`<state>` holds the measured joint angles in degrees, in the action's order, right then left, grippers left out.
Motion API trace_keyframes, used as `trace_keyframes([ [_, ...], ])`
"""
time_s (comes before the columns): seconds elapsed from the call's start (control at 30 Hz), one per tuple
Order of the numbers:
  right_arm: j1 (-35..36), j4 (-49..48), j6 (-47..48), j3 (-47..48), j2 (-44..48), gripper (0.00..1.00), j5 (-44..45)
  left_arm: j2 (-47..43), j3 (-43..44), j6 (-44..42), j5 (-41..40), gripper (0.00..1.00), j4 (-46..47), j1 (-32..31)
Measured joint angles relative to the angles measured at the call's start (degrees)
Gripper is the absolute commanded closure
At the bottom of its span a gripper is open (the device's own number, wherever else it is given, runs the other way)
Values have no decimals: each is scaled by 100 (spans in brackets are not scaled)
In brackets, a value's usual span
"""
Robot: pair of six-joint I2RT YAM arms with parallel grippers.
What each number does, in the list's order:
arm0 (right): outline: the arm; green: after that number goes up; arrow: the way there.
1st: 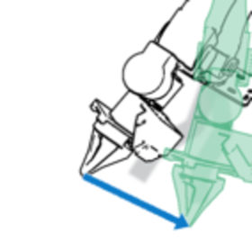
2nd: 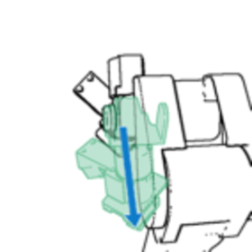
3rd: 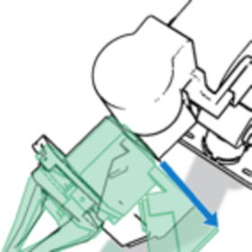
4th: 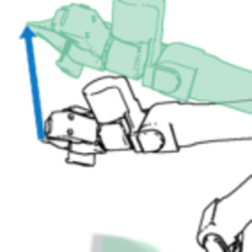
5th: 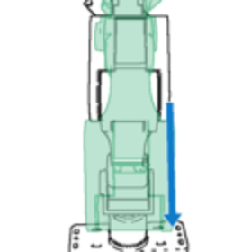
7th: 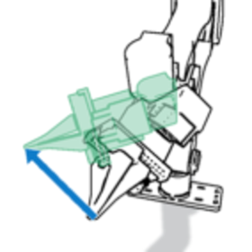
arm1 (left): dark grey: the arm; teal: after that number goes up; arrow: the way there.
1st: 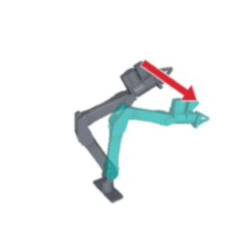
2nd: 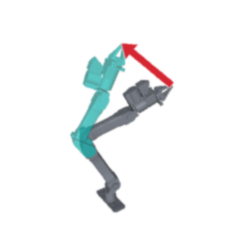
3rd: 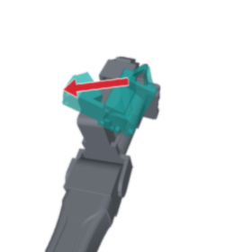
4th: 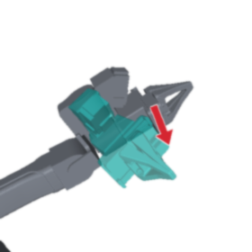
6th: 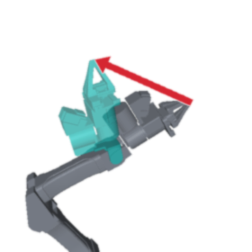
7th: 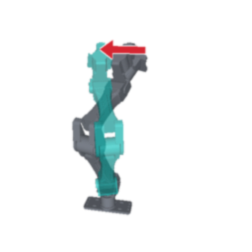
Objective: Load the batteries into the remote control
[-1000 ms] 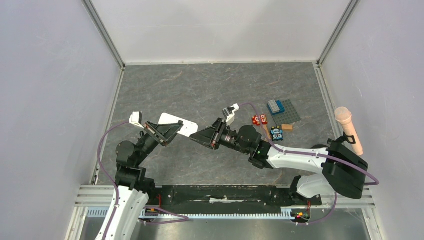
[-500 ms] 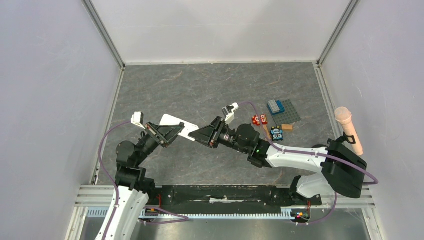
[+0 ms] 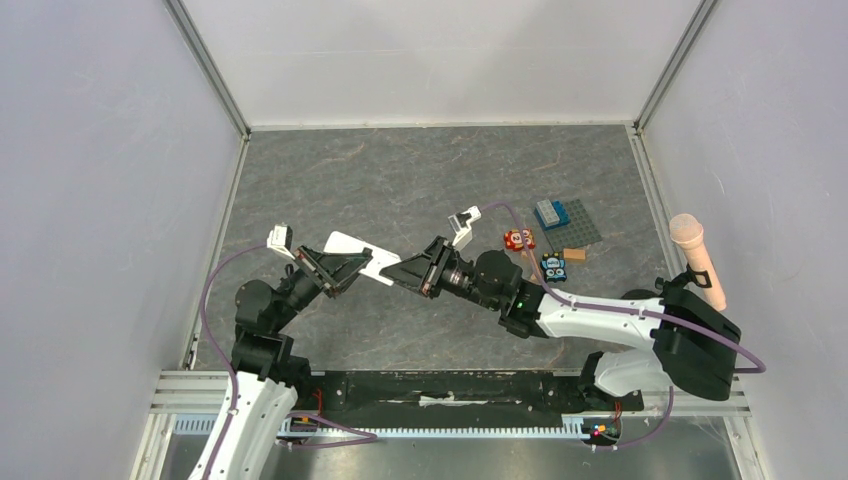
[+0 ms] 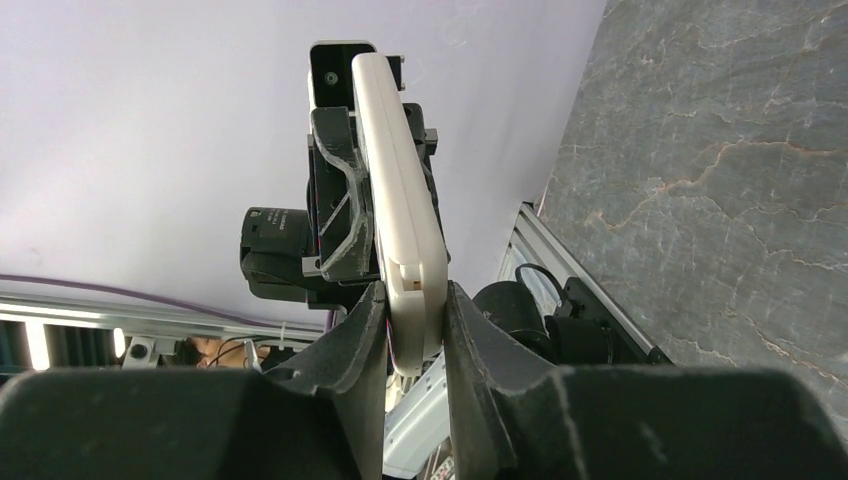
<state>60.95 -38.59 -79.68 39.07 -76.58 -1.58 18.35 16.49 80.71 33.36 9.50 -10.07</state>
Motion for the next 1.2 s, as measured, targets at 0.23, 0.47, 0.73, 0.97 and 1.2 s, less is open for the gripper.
trace_keyframes([
  [0.23, 22, -389, 2, -262, 39, 76, -4, -4, 0, 7, 42, 98, -44, -48],
  [0.47, 33, -535, 66, -505, 229, 72, 105, -13, 0, 46, 33, 98, -85, -50],
  [0.73, -33, -616, 94, -592, 297, 74, 350, -15, 0, 146, -52, 98, -122, -2],
  [0.97, -46, -855, 22, -570, 118, 85, 345, -13, 0, 155, -83, 98, -133, 9],
  [1.2, -59, -929, -68, -562, 74, 90, 387, -13, 0, 192, -157, 98, -129, 15],
])
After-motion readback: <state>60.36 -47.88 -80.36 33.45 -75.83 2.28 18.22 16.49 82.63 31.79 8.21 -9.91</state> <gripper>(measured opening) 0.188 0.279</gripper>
